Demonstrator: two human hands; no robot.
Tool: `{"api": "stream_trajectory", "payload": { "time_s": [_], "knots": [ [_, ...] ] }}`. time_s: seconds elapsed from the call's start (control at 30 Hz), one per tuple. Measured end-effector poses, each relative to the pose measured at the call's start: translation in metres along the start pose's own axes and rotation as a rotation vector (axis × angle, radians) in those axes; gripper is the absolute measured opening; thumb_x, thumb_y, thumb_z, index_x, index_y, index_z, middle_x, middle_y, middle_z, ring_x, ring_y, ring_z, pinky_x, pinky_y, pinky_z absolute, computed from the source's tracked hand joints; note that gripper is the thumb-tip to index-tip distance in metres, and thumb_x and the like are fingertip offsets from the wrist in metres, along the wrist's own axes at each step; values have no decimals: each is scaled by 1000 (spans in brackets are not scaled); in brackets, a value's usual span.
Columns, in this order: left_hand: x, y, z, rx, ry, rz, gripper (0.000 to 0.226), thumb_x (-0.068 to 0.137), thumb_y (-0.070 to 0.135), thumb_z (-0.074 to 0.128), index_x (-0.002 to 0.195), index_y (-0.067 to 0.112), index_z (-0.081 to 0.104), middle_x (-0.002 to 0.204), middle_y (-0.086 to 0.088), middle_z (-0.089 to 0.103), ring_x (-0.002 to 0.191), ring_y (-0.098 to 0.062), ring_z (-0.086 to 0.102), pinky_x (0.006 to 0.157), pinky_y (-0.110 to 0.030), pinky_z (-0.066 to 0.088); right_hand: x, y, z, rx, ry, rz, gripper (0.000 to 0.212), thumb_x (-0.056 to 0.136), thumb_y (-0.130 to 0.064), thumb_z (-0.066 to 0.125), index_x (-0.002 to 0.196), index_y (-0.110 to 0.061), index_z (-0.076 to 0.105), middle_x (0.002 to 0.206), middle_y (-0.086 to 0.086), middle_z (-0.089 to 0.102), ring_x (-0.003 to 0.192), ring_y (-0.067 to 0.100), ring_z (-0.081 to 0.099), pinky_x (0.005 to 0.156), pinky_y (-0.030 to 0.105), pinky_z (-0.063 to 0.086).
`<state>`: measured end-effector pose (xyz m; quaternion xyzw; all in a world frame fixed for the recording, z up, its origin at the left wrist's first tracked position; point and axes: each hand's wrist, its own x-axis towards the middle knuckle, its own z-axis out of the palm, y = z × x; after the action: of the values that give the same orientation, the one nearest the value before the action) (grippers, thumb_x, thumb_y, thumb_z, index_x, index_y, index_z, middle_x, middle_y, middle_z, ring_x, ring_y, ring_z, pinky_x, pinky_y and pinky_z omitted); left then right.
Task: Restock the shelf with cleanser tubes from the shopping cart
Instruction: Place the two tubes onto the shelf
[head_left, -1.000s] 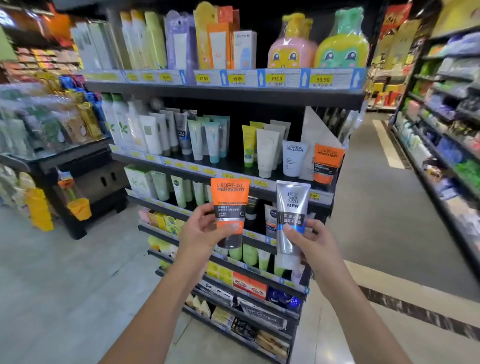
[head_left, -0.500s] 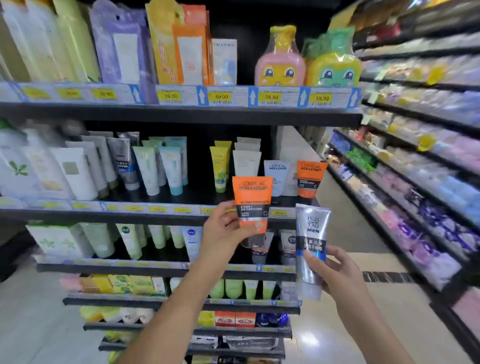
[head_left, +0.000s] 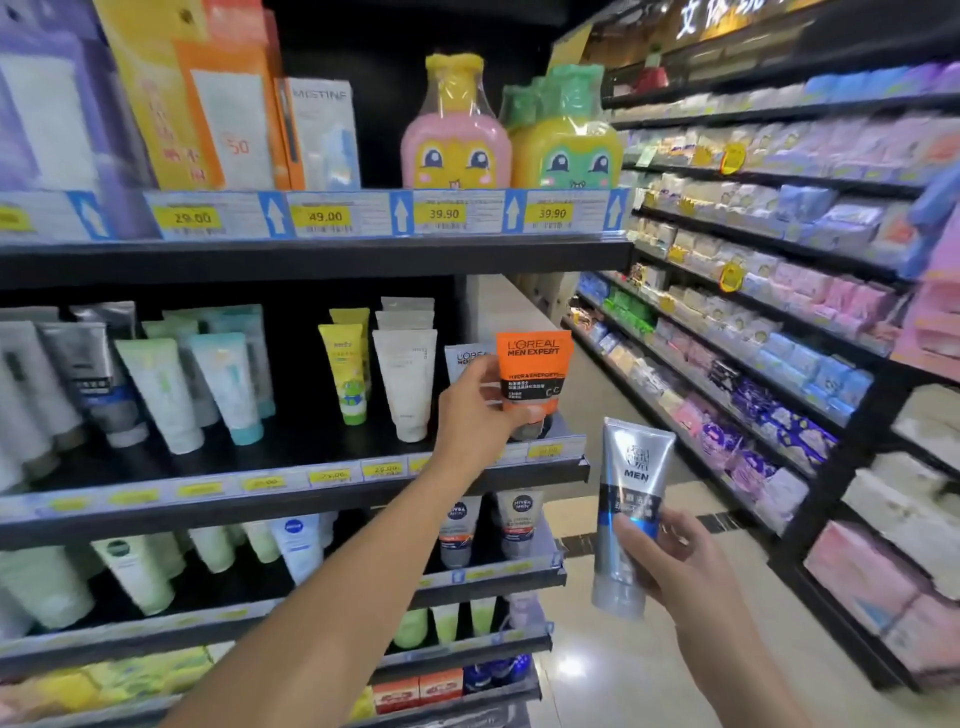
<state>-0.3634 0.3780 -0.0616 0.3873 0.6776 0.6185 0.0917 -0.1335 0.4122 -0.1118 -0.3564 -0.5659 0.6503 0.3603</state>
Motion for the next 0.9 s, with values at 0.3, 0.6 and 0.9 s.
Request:
{"api": "stream_trajectory", "payload": {
  "time_s": [0.3,0.6,0.9],
  "knots": [
    [30,-36,39,143,-56,-65,50,61,4,92,100,16,63,93,3,75,84,-6,71,80,-23,57,31,2,-17,28,1,17,31,79,-20,78,106,-12,64,79,5,75,69,17,67,72,35,56],
    [36,-41,37,254,-140,-85,52,63,16,93,104,20,62,105,0,75,94,-12,71,93,-31,55,46,3,1,-20,-75,16,28,81,-24,77,105,-16,64,80,5,75,71,18,70,70,34,57],
    [33,-34,39,253,-163,-98,45,66,15,90,96,26,59,107,-2,75,92,-12,70,94,-32,55,54,3,6,5,-120,41,35,82,-24,77,112,-12,61,89,9,77,81,26,73,75,40,58]
  ]
}}
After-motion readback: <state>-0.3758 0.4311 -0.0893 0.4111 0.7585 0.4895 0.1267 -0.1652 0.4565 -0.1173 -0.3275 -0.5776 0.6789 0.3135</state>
